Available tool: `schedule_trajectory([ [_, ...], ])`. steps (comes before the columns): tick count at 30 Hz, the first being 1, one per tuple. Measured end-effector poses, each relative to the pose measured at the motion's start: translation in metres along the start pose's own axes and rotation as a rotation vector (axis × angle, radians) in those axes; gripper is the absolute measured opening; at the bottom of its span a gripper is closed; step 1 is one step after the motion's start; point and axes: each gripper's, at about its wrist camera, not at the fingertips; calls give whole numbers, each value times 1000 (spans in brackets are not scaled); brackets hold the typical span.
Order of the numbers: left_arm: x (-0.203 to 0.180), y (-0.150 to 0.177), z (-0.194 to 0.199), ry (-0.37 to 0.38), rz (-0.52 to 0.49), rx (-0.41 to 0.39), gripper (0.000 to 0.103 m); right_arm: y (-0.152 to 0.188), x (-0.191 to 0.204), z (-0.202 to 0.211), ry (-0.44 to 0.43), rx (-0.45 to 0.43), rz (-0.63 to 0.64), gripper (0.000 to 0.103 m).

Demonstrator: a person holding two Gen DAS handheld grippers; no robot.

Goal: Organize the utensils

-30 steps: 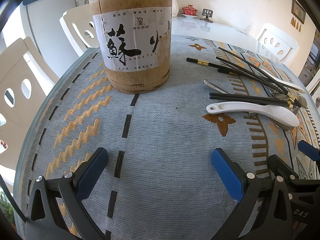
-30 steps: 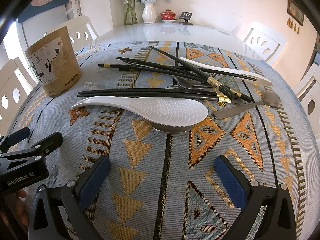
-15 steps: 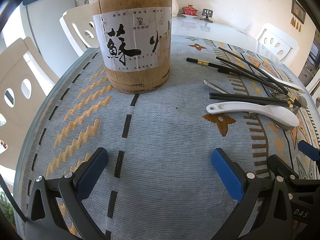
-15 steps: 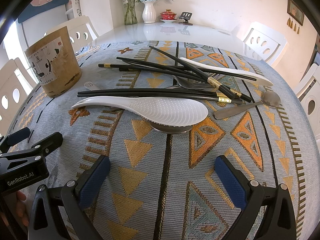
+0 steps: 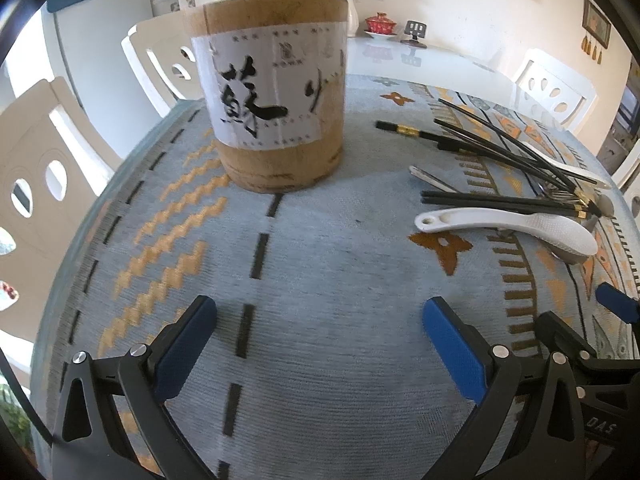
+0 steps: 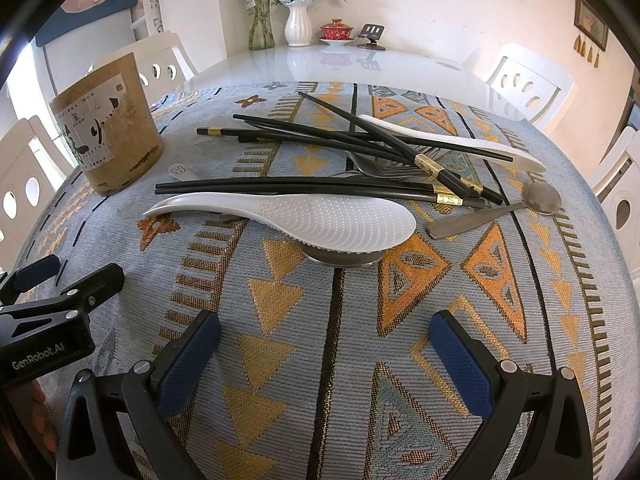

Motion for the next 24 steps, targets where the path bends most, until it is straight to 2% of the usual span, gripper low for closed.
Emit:
schedule_trajectory([
  [3, 5, -10, 1, -47, -23, -48, 103, 0, 0, 1, 1, 2, 4, 103],
  [6, 13, -25, 1, -81, -47, -131, 103, 1, 0, 3, -4, 4, 7, 103],
  [10, 23, -45, -6, -60, -65, -226, 103, -1, 0, 4, -16, 34, 20, 103],
  [13, 26, -59, -15, -51, -56, -271, 103, -8, -2, -1, -31, 107, 18, 103],
  [17, 24, -72, -32, -63, -88, -275, 103, -29, -3, -21, -61, 332, 9, 103],
  [18, 23, -75, -36, -71, -99, -275, 103, -36, -6, -24, -92, 382, -20, 102],
  [21, 20, -83, -40, -70, -115, -318, 103, -66, -23, -22, -229, 437, -170, 77],
  [24, 20, -89, -44, -64, -114, -339, 103, -104, -36, -17, -238, 402, -182, 77],
])
Point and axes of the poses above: each gripper's, at about its wrist camera, not at the fingertips, and z roughly against the way its jaws point, x to its left, y to its underside, and after that the axes turned 14 degrees about -x, right-handed
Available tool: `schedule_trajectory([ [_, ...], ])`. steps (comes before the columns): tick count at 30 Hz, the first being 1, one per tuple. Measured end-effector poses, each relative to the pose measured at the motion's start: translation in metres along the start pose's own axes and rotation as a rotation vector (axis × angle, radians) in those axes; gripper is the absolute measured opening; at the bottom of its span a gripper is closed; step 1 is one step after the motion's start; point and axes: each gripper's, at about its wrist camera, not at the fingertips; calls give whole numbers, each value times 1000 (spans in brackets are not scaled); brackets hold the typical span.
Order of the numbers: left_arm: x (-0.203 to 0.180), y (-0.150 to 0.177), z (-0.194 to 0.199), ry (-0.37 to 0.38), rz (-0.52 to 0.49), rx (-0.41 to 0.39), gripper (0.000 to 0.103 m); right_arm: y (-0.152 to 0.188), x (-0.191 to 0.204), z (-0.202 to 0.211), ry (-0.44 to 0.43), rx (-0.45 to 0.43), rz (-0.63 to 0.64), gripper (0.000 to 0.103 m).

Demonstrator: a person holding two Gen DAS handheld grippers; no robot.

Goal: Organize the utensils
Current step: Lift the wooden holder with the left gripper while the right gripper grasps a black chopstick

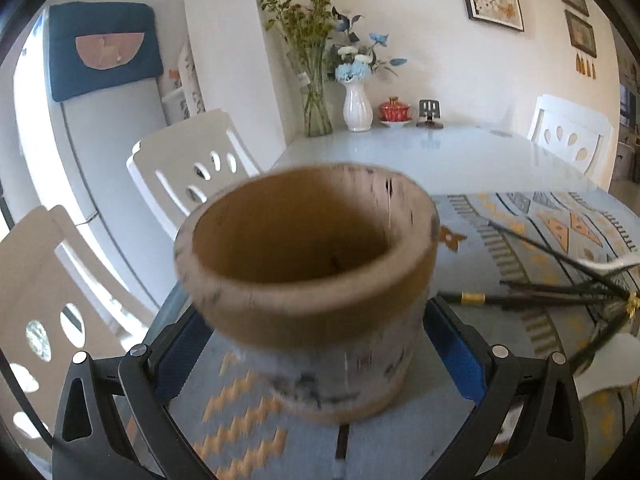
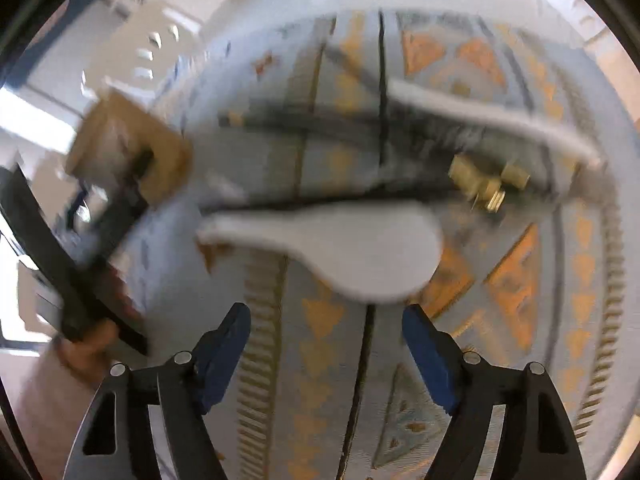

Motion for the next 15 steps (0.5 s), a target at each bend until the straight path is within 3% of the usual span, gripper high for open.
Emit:
schedule_trajectory([
  [5, 1, -1, -5, -4, 15, 7, 103, -65, 3, 7, 8, -25, 75, 77],
  [9, 2, -1, -7, 0, 31, 11, 103, -96, -3, -29, 33, 42, 88, 57],
  [11, 3, 0, -9, 8, 39, 21, 103, -107, -4, -53, 63, 70, 105, 55],
  [15, 3, 0, -13, 15, 43, 34, 103, -113, -8, -87, 93, 131, 146, 38],
])
Point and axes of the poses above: each gripper's, at about its wrist camera, not at the fingertips, and z roughly against the way its jaws point, x to its left, y to its underside, and after that the axes turned 14 degrees about -x, right-handed
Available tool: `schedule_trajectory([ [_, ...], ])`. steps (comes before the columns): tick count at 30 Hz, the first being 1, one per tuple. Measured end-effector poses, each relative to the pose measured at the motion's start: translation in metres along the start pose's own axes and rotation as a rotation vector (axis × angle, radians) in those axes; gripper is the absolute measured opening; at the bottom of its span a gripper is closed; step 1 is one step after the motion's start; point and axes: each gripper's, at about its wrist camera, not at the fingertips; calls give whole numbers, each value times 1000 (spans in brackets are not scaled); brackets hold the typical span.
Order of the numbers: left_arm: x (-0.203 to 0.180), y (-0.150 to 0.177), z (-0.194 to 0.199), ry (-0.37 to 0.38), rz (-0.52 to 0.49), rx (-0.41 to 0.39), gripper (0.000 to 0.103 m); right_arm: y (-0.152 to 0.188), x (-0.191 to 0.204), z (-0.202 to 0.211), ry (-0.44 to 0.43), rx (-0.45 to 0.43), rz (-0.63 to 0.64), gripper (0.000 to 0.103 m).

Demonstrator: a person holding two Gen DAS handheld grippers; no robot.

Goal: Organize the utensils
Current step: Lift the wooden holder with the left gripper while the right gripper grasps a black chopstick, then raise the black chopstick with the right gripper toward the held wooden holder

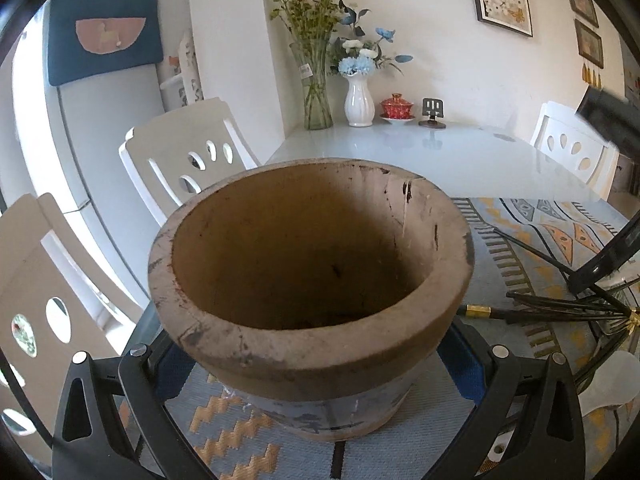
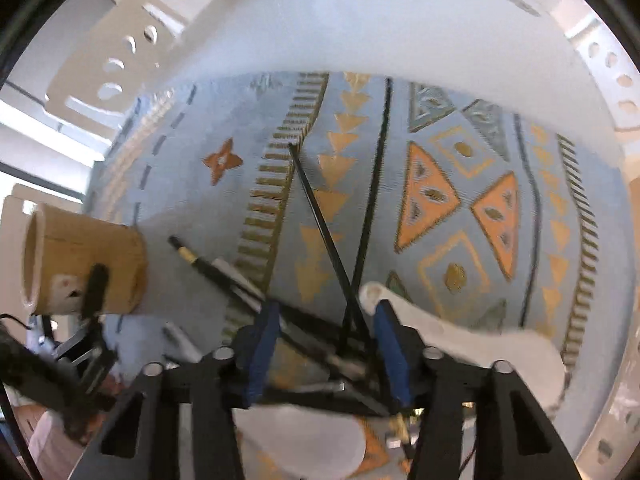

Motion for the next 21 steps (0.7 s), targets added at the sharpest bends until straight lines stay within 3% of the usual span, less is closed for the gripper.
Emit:
schedule_trajectory([
  [2, -1, 1, -2, 2, -3, 11, 103, -2, -2, -15, 15, 31, 12, 29],
  [4, -4, 2, -7, 6, -15, 34, 101, -4, -1, -17, 22, 6, 18, 9],
  [6, -6, 2, -8, 1, -26, 37, 98, -2, -1, -17, -24, 12, -9, 5],
  [14, 1, 3, -1, 19, 22, 31, 98, 11, -12, 18, -175, -47, -119, 5],
  [21, 1, 1, 13, 23, 48, 38, 97, 17, 12, 26, -233, -52, -113, 5],
])
Point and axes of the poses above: each gripper's, at about its wrist camera, not at the fingertips, and z roughly against the way its jaws point, x to its left, y to its underside, and after that the axes turned 14 degrees about -x, right-handed
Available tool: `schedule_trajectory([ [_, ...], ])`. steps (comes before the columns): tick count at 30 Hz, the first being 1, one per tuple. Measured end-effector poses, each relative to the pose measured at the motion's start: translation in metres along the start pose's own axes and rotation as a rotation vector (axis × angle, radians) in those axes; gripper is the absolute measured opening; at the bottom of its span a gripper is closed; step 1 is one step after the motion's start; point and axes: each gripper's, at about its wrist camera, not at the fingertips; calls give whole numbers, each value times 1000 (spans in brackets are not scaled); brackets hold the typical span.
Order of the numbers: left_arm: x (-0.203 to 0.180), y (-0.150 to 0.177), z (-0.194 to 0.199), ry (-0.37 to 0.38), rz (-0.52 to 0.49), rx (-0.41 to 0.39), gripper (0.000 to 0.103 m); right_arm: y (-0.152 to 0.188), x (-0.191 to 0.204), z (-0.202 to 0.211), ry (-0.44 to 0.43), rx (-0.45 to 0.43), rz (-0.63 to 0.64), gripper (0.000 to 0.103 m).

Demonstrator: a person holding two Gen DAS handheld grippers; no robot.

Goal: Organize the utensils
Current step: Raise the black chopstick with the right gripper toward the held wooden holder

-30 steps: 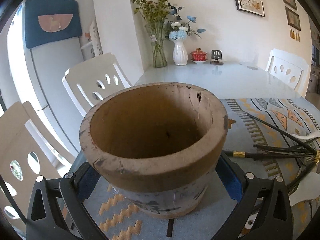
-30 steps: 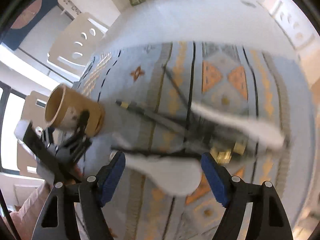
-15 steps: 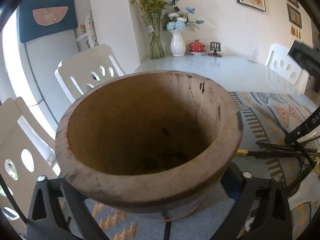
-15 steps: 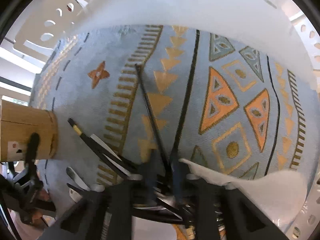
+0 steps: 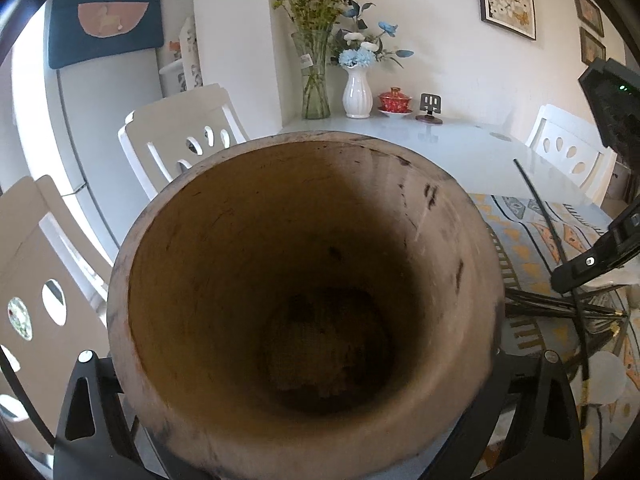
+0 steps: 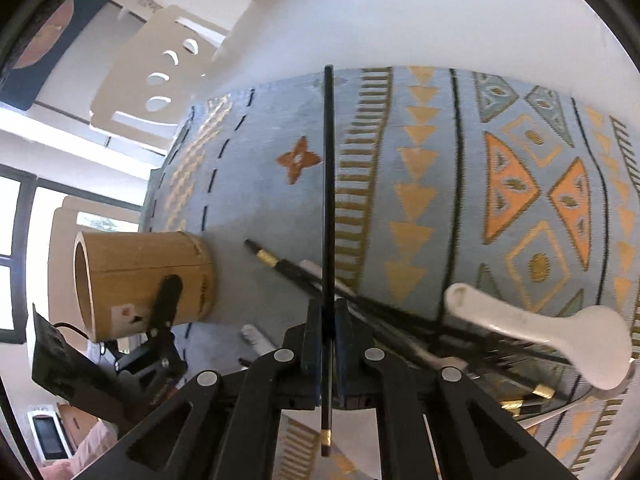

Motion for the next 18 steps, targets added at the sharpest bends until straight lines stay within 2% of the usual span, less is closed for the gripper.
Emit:
schedule_trajectory([
  [6, 3, -6, 9, 6, -3, 17, 96, 2, 6, -8, -3, -5, -8, 5],
  [14, 16, -22, 16, 26, 81, 73, 96, 9, 3, 1, -23, -13, -29, 5],
  [18, 8, -22, 19, 17, 7, 123, 96, 10, 7, 3, -36, -18, -33, 5],
])
Point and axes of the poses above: each gripper's, at about its wrist camera, not at the fingertips, and z roughly against the way its jaws point, x to its left, y to its underside, and after that the axes turned 14 degrees about -x, right-handed
